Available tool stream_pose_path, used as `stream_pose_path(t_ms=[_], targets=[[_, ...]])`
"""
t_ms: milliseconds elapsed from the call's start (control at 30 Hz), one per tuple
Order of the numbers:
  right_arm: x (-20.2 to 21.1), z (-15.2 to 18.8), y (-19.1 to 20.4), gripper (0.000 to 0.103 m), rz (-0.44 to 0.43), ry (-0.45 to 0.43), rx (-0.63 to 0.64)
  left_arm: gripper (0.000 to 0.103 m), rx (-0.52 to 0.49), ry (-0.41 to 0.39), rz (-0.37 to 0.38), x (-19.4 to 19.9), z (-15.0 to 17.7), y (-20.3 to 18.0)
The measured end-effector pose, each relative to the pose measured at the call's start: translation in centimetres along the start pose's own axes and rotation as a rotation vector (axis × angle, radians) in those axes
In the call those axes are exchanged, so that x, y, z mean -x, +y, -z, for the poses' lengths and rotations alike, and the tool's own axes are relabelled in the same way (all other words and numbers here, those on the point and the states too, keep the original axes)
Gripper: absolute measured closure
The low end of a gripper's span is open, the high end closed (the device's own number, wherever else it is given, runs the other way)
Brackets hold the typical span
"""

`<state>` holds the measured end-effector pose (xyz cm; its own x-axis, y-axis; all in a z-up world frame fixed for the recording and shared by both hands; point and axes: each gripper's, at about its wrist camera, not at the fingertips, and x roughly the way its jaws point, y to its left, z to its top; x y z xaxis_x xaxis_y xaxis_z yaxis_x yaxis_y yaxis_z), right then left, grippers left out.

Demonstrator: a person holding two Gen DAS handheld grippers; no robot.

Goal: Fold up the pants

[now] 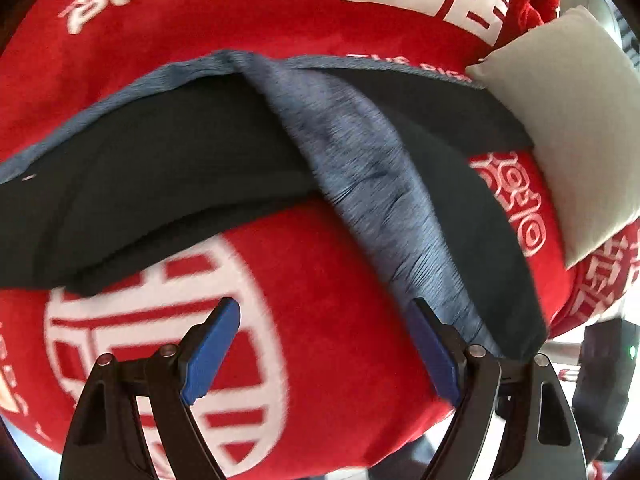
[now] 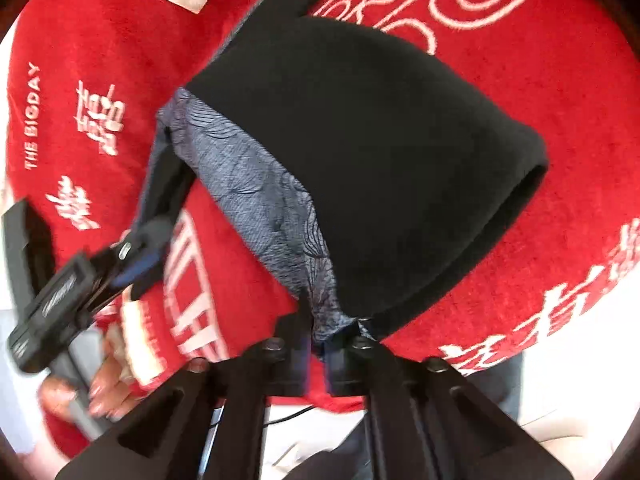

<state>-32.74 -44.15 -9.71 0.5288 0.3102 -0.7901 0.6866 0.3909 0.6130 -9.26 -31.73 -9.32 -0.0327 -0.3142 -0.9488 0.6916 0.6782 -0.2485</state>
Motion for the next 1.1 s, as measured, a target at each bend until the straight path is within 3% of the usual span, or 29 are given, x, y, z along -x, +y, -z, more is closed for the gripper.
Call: stream_pose_path(t_ms=[233, 367, 433, 467, 500, 567, 600, 800, 967, 1100], targets=[[4.4, -3.0, 1.8, 0.1, -0.163, 0.004, 0.059, 0.017, 0.086, 0.149, 0.164, -3.8, -2.6, -1.0], [4.9, -4.6, 2.1, 0.1, -0.203, 0.03, 0.07, 0.017, 0.116, 0.193, 0.217, -4.6, -2.7, -1.7], [5.2, -5.1, 2.3, 0.1, -0.214, 0.045, 0.072, 0.031, 0.124, 0.205, 0.233, -4.7, -2.8, -2.2], [5.1, -5.3, 2.2, 0.1, -0.216, 0.05, 0.071, 0.055, 0.126, 0.214, 0.247, -4.8, -2.9, -2.3], [5.2, -5.5, 2.0, 0.1, -0.217, 0.055, 0.069, 0.072, 0.135, 0.231, 0.271, -4.9, -3.0, -2.5], [5.4, -6.2, 1.8, 0.1, -0.224, 0.064, 0.063, 0.09, 0.149, 0.229, 0.282, -4.6, -3.4, -3.0], [5.5, -6.7, 2.1, 0.1, -0.221, 0.067, 0.065, 0.092, 0.145, 0.217, 0.273, -4.1, -3.7, -3.3], [8.8, -11.3, 3.8, 0.1, -0.155, 0.016, 0.158, 0.092, 0.117, 0.099, 0.258, 0.1, -8.5, -5.8], [10.8, -19.3, 6.1, 0.1, -0.055, -0.031, 0.259, 0.092, 0.05, 0.027, 0.242, 0.2, -14.8, -8.9], [9.6, -25.6, 6.6, 0.1, 0.017, -0.026, 0.282, 0.092, 0.018, 0.006, 0.204, -1.5, -18.4, -10.4]])
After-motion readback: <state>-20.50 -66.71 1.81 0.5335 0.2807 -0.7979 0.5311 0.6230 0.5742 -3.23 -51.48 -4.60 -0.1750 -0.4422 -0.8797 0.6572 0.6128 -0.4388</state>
